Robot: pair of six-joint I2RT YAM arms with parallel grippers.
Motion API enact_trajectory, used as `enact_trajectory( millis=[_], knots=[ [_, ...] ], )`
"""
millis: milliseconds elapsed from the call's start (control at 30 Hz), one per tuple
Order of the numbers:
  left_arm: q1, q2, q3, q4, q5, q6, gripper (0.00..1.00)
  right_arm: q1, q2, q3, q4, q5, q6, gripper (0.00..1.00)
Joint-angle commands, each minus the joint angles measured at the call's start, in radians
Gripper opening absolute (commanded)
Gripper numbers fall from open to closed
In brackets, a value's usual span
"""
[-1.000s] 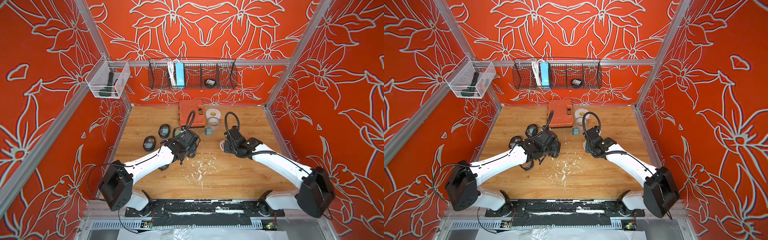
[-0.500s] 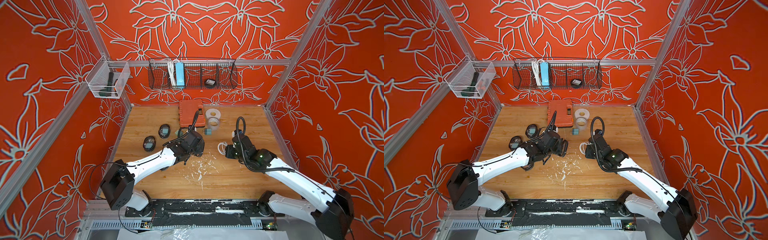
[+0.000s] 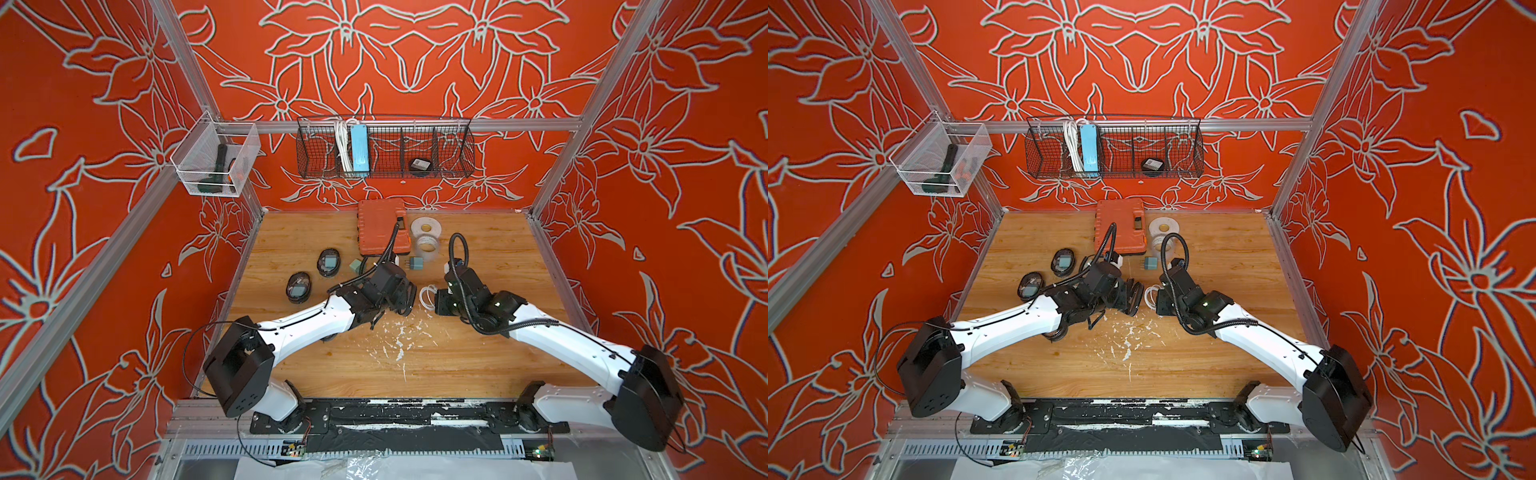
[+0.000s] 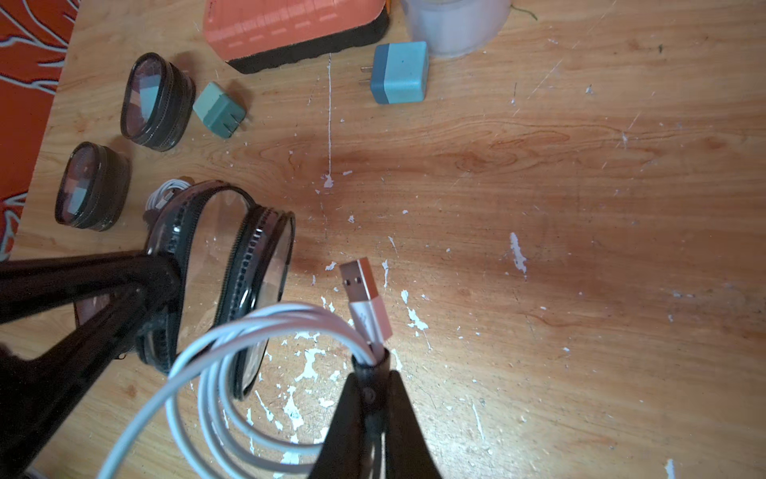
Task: Pack away charging kits
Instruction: Place the charging cable in the storage bag.
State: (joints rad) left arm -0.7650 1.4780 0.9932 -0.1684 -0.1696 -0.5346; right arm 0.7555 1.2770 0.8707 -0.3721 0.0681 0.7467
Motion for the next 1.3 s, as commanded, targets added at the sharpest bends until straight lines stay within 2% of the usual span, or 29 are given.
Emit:
enact_trajectory(
  millis=[0, 167, 367, 533, 800, 1067, 1267],
  knots=[
    [-0.002, -0.034, -0.016, 0.032, 0.005, 0.021, 0.00, 0.002, 0.047, 0.035, 0.022, -0.023, 0.016, 0.00],
    [-0.002, -0.038, -0.011, 0.017, -0.030, 0.022, 0.00, 0.004, 0.046, 0.039, 0.030, -0.020, 0.009, 0.00],
    [-0.002, 0.015, -0.006, 0.030, 0.006, 0.012, 0.00, 0.024, 0.048, 0.055, 0.101, -0.068, 0.009, 0.00],
    [0.000, 0.032, -0.005, 0.042, 0.027, 0.008, 0.00, 0.075, 0.093, 0.125, 0.087, -0.044, 0.008, 0.00],
    [-0.001, -0.032, -0.035, 0.065, 0.035, 0.008, 0.00, 0.075, 0.252, 0.162, 0.097, 0.011, 0.036, 0.00],
    [0.000, -0.140, -0.106, 0.134, 0.062, 0.007, 0.00, 0.076, 0.302, 0.157, 0.108, 0.056, 0.047, 0.00],
    [0.000, -0.156, -0.132, 0.175, 0.111, 0.010, 0.00, 0.076, 0.336, 0.192, 0.073, 0.049, 0.049, 0.00]
  ],
)
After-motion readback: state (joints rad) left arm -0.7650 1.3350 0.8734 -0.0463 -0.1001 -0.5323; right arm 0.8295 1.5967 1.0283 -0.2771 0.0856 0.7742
